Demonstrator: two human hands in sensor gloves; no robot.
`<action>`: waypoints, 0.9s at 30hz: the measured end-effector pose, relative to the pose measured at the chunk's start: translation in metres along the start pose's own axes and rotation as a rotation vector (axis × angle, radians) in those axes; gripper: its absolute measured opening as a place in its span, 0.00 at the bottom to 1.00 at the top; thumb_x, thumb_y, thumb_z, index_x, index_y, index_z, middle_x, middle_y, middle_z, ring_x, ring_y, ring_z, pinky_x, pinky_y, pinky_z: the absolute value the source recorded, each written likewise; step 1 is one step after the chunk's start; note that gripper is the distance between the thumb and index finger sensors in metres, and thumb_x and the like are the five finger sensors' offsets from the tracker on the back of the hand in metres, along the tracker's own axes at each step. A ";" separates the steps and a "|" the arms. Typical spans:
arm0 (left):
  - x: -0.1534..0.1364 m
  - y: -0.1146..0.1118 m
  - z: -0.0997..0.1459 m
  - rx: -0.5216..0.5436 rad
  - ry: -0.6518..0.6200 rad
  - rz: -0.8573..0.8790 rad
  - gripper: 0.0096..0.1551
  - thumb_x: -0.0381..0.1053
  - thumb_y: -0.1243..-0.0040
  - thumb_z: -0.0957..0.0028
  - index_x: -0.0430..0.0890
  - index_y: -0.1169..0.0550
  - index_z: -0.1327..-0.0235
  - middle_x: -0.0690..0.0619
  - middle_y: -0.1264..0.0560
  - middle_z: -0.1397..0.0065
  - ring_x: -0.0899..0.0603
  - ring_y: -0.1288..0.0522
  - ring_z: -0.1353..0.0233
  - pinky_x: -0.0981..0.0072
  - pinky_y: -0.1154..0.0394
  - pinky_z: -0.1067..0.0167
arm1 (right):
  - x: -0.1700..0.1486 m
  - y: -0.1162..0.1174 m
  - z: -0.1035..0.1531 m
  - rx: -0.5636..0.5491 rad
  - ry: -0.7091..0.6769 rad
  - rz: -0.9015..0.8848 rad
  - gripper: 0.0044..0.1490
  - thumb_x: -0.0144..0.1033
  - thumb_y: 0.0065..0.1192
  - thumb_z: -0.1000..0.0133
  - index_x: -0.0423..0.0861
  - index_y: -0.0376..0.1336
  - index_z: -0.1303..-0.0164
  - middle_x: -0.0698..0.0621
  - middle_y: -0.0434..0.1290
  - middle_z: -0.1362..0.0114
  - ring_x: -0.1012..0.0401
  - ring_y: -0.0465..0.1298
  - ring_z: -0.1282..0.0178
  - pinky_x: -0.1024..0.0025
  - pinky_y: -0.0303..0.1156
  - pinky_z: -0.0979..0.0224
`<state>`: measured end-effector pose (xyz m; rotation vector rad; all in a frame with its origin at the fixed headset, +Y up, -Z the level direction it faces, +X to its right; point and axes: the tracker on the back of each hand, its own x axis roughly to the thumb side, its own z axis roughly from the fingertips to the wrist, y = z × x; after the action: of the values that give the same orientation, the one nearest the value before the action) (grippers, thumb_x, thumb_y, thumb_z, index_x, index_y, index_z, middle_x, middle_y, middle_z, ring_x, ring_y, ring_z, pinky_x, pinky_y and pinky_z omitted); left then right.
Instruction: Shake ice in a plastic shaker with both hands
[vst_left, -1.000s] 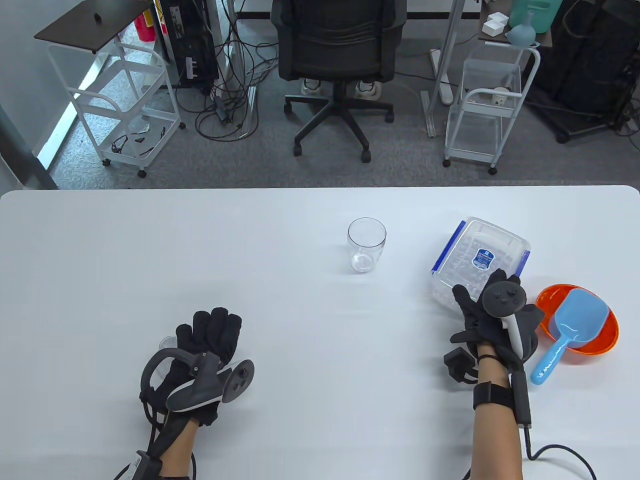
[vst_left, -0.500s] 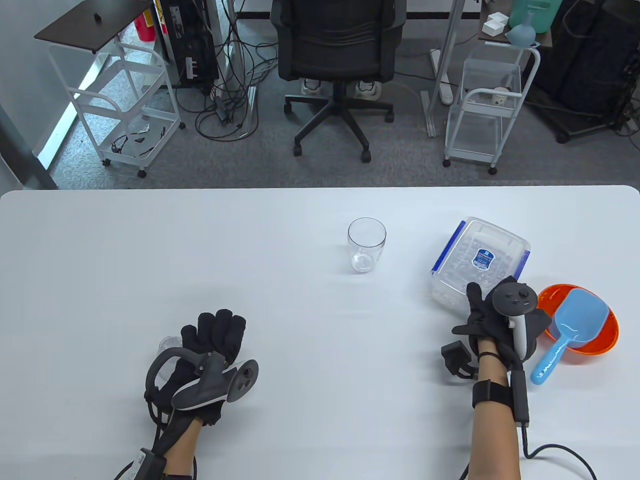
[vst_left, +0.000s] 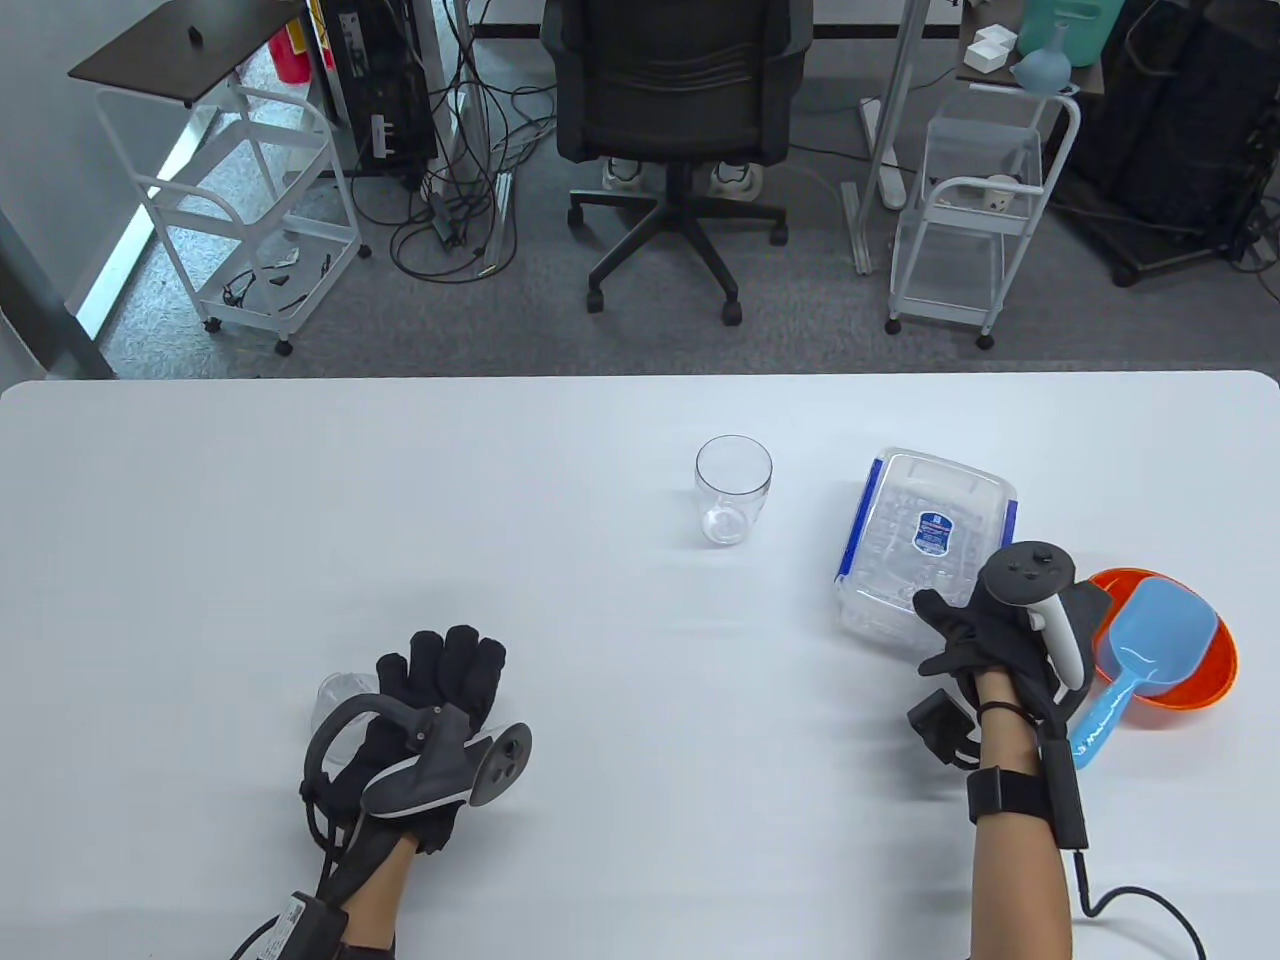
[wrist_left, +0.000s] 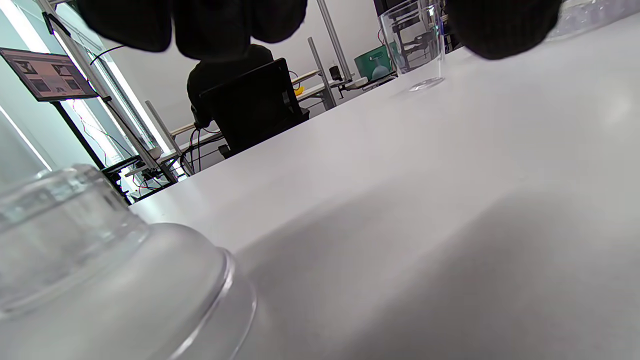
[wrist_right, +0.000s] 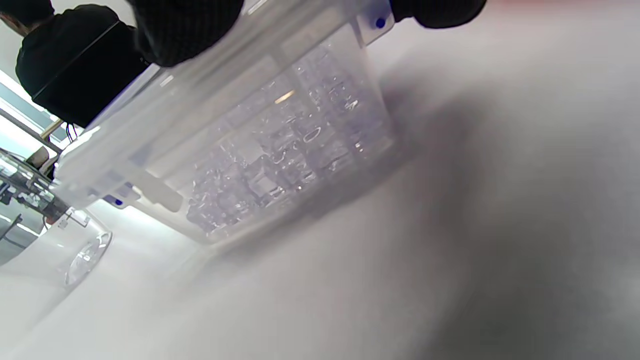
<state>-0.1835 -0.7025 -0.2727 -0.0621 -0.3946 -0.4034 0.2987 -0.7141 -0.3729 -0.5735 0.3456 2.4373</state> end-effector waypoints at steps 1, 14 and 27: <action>0.000 0.000 0.000 -0.001 -0.001 0.001 0.57 0.67 0.51 0.41 0.36 0.63 0.22 0.31 0.55 0.13 0.22 0.46 0.17 0.27 0.42 0.28 | 0.002 0.001 0.002 0.005 -0.001 0.024 0.55 0.46 0.53 0.40 0.28 0.32 0.22 0.20 0.39 0.22 0.29 0.56 0.25 0.38 0.60 0.26; 0.001 -0.002 0.000 -0.004 -0.011 0.000 0.57 0.67 0.51 0.41 0.37 0.62 0.21 0.31 0.54 0.13 0.23 0.46 0.16 0.27 0.42 0.28 | 0.012 0.016 0.038 0.179 -0.046 0.151 0.57 0.46 0.52 0.41 0.29 0.28 0.23 0.20 0.39 0.22 0.30 0.57 0.25 0.36 0.61 0.28; -0.005 -0.007 0.001 -0.024 0.002 0.009 0.56 0.68 0.52 0.41 0.37 0.61 0.21 0.32 0.54 0.13 0.23 0.45 0.16 0.27 0.42 0.28 | 0.025 0.037 0.077 0.229 -0.144 0.296 0.58 0.49 0.52 0.41 0.26 0.29 0.24 0.18 0.45 0.24 0.30 0.63 0.28 0.40 0.67 0.30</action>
<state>-0.1903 -0.7067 -0.2741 -0.0867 -0.3873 -0.3991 0.2333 -0.7018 -0.3136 -0.2595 0.6798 2.6514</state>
